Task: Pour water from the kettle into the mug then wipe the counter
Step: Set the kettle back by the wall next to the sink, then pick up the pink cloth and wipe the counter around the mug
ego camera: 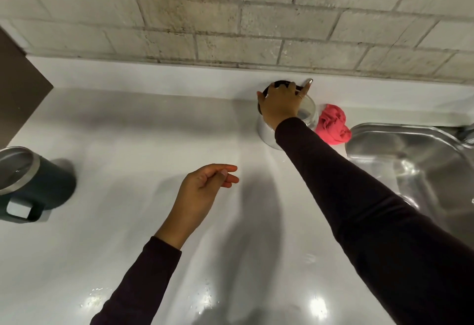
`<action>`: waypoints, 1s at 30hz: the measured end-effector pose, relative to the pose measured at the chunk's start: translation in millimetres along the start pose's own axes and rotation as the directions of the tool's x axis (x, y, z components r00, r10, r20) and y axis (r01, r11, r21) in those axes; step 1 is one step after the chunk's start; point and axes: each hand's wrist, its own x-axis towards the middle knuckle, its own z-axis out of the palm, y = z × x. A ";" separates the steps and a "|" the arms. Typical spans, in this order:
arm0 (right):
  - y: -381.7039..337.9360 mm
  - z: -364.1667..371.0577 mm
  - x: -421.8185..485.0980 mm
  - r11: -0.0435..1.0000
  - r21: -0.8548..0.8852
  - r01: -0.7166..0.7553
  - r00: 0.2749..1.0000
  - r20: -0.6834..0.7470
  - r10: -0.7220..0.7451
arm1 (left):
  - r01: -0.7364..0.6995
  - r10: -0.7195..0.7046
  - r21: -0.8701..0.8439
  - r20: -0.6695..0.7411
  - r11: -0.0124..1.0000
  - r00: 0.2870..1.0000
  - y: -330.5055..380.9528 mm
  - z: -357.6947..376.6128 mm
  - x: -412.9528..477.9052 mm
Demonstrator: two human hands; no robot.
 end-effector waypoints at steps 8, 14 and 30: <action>90.4 10.4 -25.1 0.800 0.590 -0.110 0.902 -0.280 0.330 | -0.027 0.027 -0.010 0.021 1.000 0.999 -2.4 7.8 5.6; 146.9 47.3 -40.4 0.911 0.306 -0.276 0.961 0.086 0.262 | -0.015 0.014 0.010 0.076 1.000 0.997 1.4 28.1 7.6; 123.3 -4.2 -105.9 0.911 0.398 -0.108 0.976 -0.132 0.174 | -0.021 0.023 -0.031 0.037 0.999 0.999 8.2 20.3 -14.8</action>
